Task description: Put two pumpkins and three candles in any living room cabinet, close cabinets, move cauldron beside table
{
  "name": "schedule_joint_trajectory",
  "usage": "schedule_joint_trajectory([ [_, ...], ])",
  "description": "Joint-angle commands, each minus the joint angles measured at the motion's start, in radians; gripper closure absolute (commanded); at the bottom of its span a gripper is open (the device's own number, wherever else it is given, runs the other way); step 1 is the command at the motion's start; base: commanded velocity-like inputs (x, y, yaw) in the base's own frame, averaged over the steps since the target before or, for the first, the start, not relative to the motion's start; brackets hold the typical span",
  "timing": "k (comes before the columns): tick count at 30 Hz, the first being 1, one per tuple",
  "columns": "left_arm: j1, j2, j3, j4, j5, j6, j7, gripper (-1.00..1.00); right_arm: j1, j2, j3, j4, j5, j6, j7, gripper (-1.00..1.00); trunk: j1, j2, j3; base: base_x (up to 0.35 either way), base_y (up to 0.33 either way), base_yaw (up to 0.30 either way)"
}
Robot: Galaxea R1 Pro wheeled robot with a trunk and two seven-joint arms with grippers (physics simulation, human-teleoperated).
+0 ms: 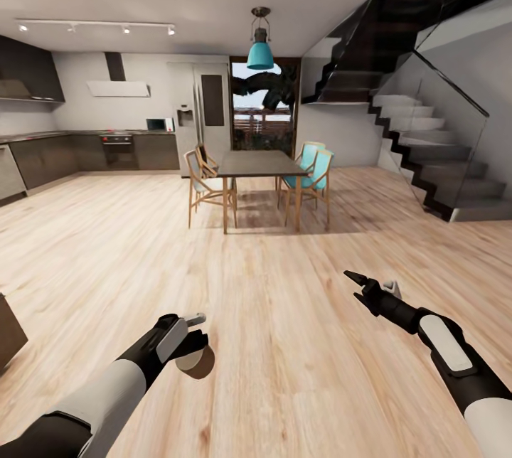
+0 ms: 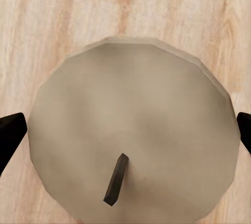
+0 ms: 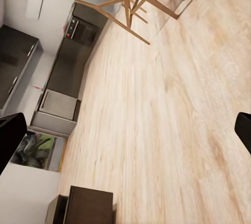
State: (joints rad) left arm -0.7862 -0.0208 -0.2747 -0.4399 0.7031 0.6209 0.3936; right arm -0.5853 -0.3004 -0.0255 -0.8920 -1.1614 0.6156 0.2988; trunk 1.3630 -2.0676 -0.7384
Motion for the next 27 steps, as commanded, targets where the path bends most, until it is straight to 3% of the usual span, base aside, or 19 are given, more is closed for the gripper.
schedule_joint_trajectory([
  [1,-0.001,0.001,-0.007,-0.002,0.009,0.002,0.012,1.00,-0.001,0.000,-0.002,0.000,-0.001,0.007,0.002,-1.00,0.000,0.000,-0.001,0.322,0.000,0.000],
  [27,-0.001,-0.018,-0.019,-0.001,0.010,0.003,0.011,1.00,-0.001,0.000,-0.003,0.001,0.000,0.007,0.002,-1.00,0.000,0.000,-0.001,0.322,0.000,0.000],
])
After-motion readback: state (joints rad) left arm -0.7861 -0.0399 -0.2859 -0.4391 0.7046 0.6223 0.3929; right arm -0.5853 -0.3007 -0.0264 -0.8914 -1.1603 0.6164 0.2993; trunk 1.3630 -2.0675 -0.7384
